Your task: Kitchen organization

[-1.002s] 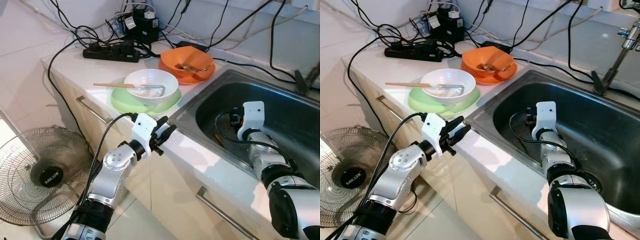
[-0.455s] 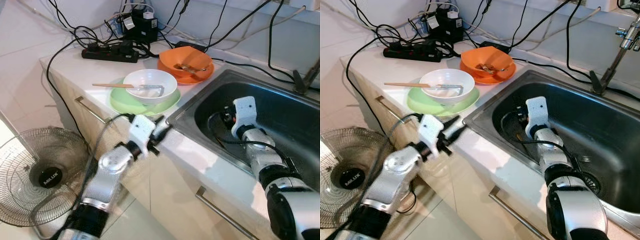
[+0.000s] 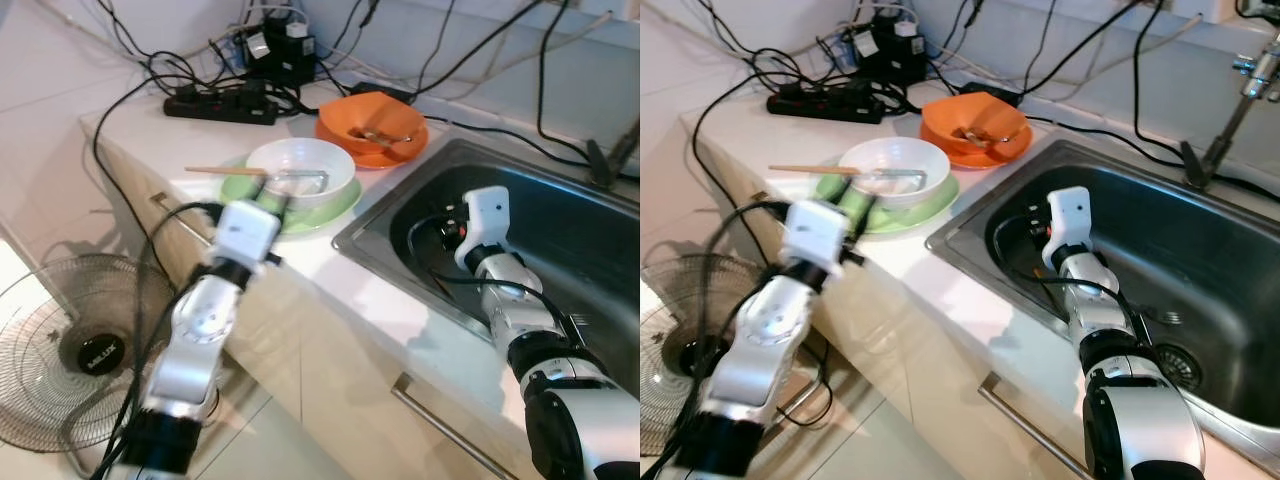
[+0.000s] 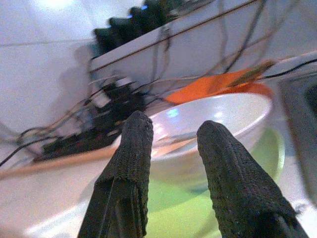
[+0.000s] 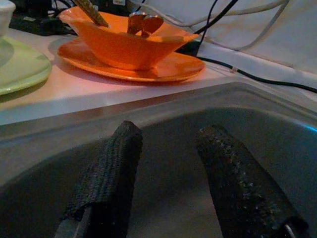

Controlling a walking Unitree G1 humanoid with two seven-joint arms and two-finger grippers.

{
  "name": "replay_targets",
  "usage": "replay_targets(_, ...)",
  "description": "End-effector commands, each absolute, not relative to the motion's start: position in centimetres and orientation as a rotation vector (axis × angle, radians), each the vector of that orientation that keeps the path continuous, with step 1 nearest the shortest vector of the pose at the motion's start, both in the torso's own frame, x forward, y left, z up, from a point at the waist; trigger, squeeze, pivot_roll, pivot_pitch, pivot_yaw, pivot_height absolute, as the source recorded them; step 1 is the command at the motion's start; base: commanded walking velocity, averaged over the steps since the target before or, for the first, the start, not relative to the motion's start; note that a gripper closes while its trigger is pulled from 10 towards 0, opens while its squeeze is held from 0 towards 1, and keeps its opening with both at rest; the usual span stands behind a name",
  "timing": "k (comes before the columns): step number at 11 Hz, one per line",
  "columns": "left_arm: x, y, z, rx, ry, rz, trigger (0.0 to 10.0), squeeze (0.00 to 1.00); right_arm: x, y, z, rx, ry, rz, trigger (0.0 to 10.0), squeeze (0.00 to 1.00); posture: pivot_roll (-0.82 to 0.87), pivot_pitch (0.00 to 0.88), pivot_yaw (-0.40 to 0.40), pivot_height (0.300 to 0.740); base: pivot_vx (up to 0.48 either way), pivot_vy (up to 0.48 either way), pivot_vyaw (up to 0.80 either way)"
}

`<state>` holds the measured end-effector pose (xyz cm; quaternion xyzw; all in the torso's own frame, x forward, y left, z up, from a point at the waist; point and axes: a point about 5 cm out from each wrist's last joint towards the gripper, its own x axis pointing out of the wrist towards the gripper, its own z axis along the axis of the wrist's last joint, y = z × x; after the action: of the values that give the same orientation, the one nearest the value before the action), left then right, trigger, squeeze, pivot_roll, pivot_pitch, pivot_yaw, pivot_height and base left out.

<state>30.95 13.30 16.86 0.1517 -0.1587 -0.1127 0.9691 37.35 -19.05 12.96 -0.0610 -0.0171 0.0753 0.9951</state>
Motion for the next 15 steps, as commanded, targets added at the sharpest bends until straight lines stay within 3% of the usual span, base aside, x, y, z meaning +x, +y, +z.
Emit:
replay_targets(1, 30.8, 13.6, 17.1, 0.283, -0.334, -0.189, 10.0, 0.00, 37.1, -18.9, 12.8, -0.112, -0.053, 0.153, 10.0, 0.00, 0.23, 0.000, -0.023, 0.740, 0.000, 0.000, 0.00)
replay_targets(6, 30.6, 17.8, 15.4, -0.105, -0.239, 0.001, 10.0, 0.00, 37.0, -19.1, 12.8, -0.105, -0.057, 0.141, 10.0, 0.00, 0.23, 0.000, -0.026, 0.740, 0.000, 0.000, 0.00)
replay_targets(9, 30.6, 20.9, 15.8, -0.101, -0.239, 0.066, 10.0, 0.00, 37.0, -19.0, 12.7, -0.104, -0.055, 0.146, 10.0, 0.00, 0.24, 0.000, -0.029, 0.740, 0.000, 0.000, 0.00)
replay_targets(14, 32.3, 20.7, 17.3, -0.183, -0.248, -0.083, 10.0, 0.00, 37.2, -18.7, 13.0, -0.109, -0.061, 0.150, 10.0, 0.00, 0.23, 0.000, -0.034, 0.740, 0.000, 0.000, 0.00)
replay_targets(15, 32.4, 20.8, 17.4, -0.193, -0.251, -0.085, 10.0, 0.49, 37.2, -18.7, 13.0, -0.110, -0.061, 0.150, 10.0, 0.00, 0.23, 0.000, -0.034, 0.740, 0.000, 0.000, 0.00)
